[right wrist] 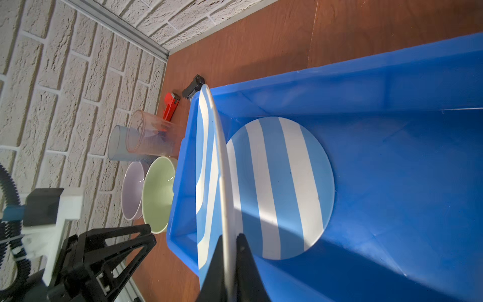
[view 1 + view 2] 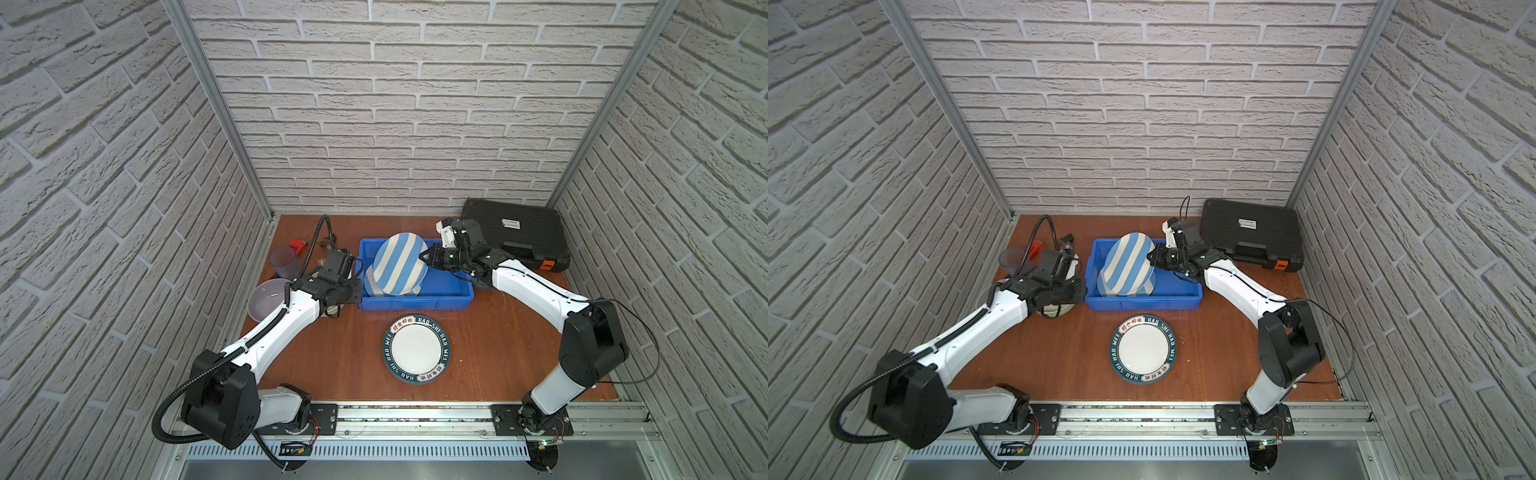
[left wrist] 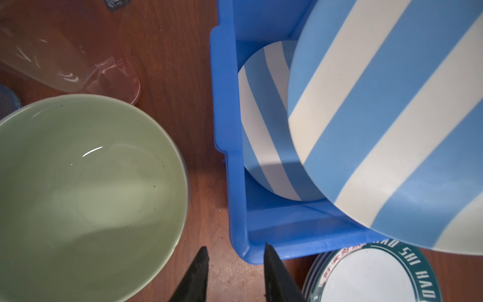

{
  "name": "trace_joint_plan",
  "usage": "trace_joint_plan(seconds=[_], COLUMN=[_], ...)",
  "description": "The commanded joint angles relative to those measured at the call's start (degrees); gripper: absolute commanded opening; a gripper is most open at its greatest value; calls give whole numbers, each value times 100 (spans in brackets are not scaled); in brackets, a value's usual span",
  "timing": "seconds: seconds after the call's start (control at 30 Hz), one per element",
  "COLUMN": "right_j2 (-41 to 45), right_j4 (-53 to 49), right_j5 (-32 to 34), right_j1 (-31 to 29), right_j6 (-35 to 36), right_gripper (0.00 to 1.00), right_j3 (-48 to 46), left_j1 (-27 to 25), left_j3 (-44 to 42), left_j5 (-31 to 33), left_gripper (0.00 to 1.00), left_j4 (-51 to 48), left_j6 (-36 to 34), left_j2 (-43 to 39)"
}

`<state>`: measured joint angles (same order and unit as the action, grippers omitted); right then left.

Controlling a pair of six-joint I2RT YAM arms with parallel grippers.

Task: Place the mixed dishes into the plastic bin
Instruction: 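Lift the striped plate with the right gripper toward the blue bin, then lower the striped plate into the bin and open the right gripper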

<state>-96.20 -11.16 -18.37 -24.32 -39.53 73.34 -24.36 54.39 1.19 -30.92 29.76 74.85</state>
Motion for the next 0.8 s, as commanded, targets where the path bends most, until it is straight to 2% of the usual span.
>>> trace_joint_plan(seconds=[0.0, 0.33, 0.77], right_j2=[-126, -663, -1228], right_j4=[684, 983, 1248], right_j5=[-8, -98, -462], right_j1=[13, 0, -47], right_j6=[-173, -281, -433], right_gripper=[6, 6, 8], right_j3=[181, 111, 57], left_j1=[78, 87, 89], left_j3=[170, 221, 248], left_j5=[-74, -216, -371], left_gripper=[33, 23, 20], left_j4=[265, 470, 516], left_j6=[-111, -31, 9], left_j2=[164, 645, 785])
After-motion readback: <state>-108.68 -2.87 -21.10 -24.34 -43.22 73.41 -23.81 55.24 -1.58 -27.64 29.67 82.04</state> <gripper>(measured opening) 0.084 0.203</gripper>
